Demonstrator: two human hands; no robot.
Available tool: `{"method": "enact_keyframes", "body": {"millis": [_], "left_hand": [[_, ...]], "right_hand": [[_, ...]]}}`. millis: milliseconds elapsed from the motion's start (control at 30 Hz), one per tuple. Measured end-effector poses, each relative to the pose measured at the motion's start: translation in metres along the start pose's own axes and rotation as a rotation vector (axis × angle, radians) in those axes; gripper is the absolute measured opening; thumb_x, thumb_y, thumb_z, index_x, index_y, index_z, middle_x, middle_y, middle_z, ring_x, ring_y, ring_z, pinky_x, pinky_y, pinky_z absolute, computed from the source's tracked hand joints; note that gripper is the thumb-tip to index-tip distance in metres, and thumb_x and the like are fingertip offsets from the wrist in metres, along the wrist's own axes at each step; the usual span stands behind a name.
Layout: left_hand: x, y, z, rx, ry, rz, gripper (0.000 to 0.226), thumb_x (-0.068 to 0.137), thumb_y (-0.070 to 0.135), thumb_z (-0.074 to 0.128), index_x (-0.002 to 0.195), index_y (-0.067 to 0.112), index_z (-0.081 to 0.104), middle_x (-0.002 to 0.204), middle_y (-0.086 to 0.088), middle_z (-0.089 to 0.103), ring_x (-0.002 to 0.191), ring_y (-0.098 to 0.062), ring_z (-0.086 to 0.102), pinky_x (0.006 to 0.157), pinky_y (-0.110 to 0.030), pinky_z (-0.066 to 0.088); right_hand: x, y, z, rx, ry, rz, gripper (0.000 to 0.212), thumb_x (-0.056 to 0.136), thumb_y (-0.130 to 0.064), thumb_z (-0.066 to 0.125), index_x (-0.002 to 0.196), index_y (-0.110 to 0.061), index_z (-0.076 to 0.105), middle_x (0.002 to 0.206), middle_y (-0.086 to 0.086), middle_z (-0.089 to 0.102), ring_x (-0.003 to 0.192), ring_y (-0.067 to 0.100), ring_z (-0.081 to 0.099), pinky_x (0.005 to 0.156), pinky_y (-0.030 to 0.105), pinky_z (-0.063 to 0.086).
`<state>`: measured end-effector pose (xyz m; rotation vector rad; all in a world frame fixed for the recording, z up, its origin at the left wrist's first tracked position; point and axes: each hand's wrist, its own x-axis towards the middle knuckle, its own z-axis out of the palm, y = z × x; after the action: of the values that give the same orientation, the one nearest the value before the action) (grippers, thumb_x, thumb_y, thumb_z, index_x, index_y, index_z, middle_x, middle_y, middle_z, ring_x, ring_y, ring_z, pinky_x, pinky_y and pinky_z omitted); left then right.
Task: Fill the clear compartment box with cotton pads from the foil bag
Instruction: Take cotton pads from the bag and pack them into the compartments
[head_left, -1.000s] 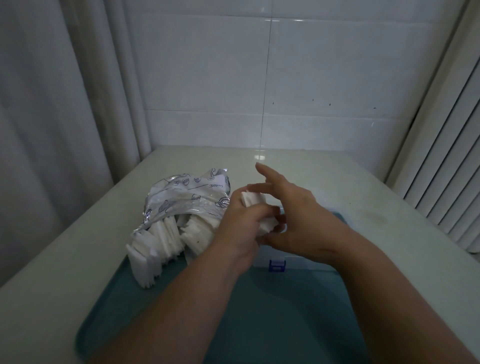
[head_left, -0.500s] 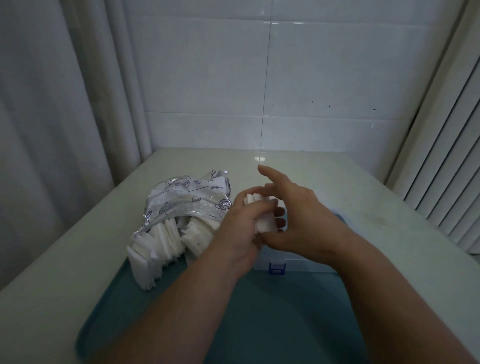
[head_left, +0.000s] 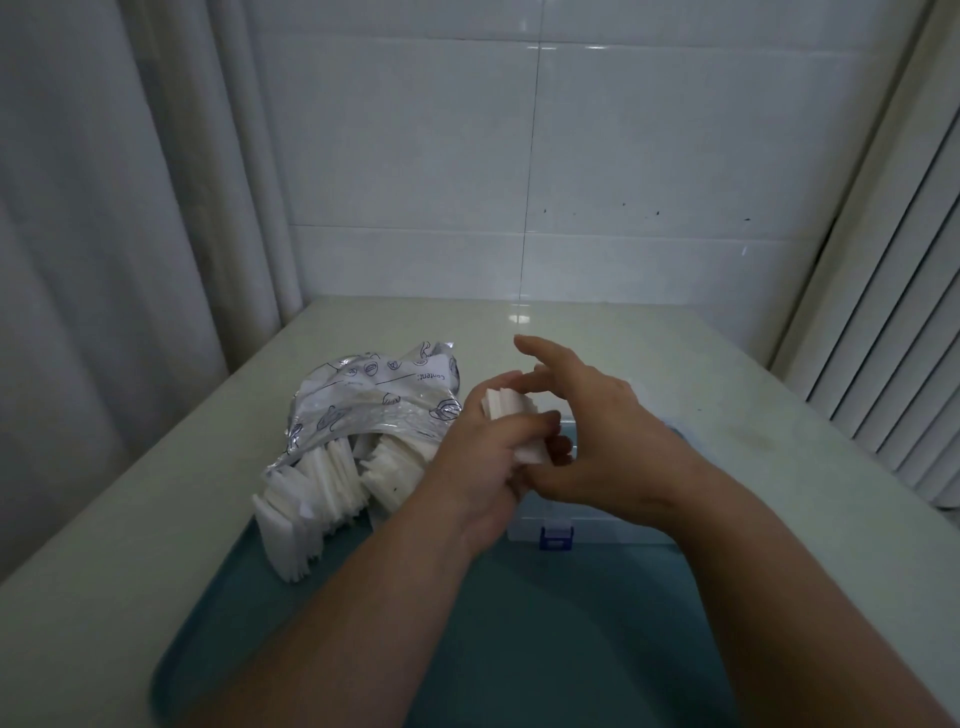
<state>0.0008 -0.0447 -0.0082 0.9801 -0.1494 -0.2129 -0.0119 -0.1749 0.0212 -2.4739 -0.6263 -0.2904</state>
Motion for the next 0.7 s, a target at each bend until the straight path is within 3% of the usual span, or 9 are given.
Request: {"method": "enact_keyframes", "body": {"millis": [67,167,233,300,367,433,533,633,700], "left_hand": [[0.0,-0.002,0.0,0.041,-0.004,0.007,0.052,0.085,-0.013,0.055,0.128,0.018,0.051,0.086,-0.012,0.06,0.072,-0.022,0.061,0.055,-0.029,0.051],[0.0,-0.002,-0.001,0.068,0.004,0.0,0.058,0.085,-0.013,0.054,0.133,0.02,0.048,0.08,-0.009,0.06,0.065,-0.019,0.057,0.053,-0.029,0.047],[0.0,-0.001,-0.001,0.091,0.027,-0.015,0.062,0.085,-0.014,0.052,0.135,0.023,0.046,0.074,-0.005,0.06,0.063,-0.016,0.054,0.054,-0.028,0.044],[-0.001,0.0,-0.001,0.135,0.04,-0.047,0.073,0.082,-0.018,0.047,0.137,0.029,0.043,0.075,-0.007,0.058,0.06,-0.015,0.052,0.051,-0.026,0.041],[-0.003,0.001,0.0,0.193,0.01,-0.084,0.085,0.078,-0.022,0.044,0.142,0.035,0.037,0.074,-0.008,0.057,0.057,-0.015,0.05,0.049,-0.026,0.039],[-0.005,0.003,0.001,0.252,-0.03,-0.102,0.095,0.077,-0.024,0.044,0.145,0.04,0.029,0.077,-0.009,0.057,0.057,-0.015,0.049,0.049,-0.027,0.035],[-0.007,0.004,0.001,0.318,-0.069,-0.123,0.107,0.076,-0.026,0.044,0.146,0.05,0.018,0.097,-0.012,0.054,0.058,-0.017,0.047,0.049,-0.029,0.033],[-0.008,0.007,-0.001,0.36,-0.087,-0.126,0.109,0.076,-0.024,0.047,0.146,0.053,0.013,0.11,-0.015,0.056,0.06,-0.021,0.049,0.05,-0.029,0.041],[-0.007,0.008,0.0,0.331,-0.065,-0.098,0.102,0.078,-0.022,0.05,0.144,0.049,0.018,0.112,-0.018,0.057,0.064,-0.025,0.061,0.058,-0.035,0.054]], "right_hand": [[0.0,-0.002,0.001,-0.01,-0.014,-0.007,0.104,0.07,-0.033,0.08,0.143,-0.055,0.01,0.135,-0.032,0.042,0.134,0.011,0.035,0.11,0.039,0.037],[-0.002,-0.002,-0.001,0.03,-0.064,-0.006,0.1,0.074,-0.024,0.078,0.144,-0.053,0.011,0.139,-0.026,0.042,0.133,0.009,0.035,0.109,0.029,0.034],[-0.004,-0.003,-0.006,0.134,-0.047,0.013,0.088,0.079,-0.016,0.07,0.143,-0.049,0.019,0.133,-0.026,0.045,0.124,0.003,0.04,0.095,0.011,0.034],[-0.005,-0.003,-0.008,0.168,0.05,0.031,0.069,0.086,-0.014,0.063,0.137,-0.046,0.03,0.118,-0.035,0.05,0.102,-0.002,0.049,0.075,0.001,0.036],[-0.003,-0.002,-0.008,0.159,0.127,0.046,0.057,0.09,-0.013,0.059,0.128,-0.048,0.034,0.104,-0.041,0.05,0.084,0.001,0.056,0.067,-0.001,0.04],[-0.001,-0.001,-0.007,0.179,0.127,0.059,0.055,0.092,-0.012,0.058,0.121,-0.051,0.032,0.104,-0.04,0.051,0.084,-0.009,0.057,0.068,-0.001,0.043],[-0.001,0.001,-0.007,0.206,0.049,0.088,0.056,0.09,-0.014,0.061,0.118,-0.052,0.031,0.11,-0.028,0.055,0.093,-0.002,0.057,0.07,0.01,0.048],[-0.001,0.002,-0.008,0.212,0.053,0.101,0.055,0.084,-0.015,0.066,0.118,-0.046,0.036,0.099,-0.021,0.059,0.093,-0.003,0.056,0.07,0.009,0.043],[-0.001,0.004,-0.009,0.227,0.083,0.126,0.053,0.081,-0.016,0.068,0.117,-0.043,0.039,0.094,-0.016,0.061,0.089,-0.001,0.058,0.068,0.009,0.044]]}}
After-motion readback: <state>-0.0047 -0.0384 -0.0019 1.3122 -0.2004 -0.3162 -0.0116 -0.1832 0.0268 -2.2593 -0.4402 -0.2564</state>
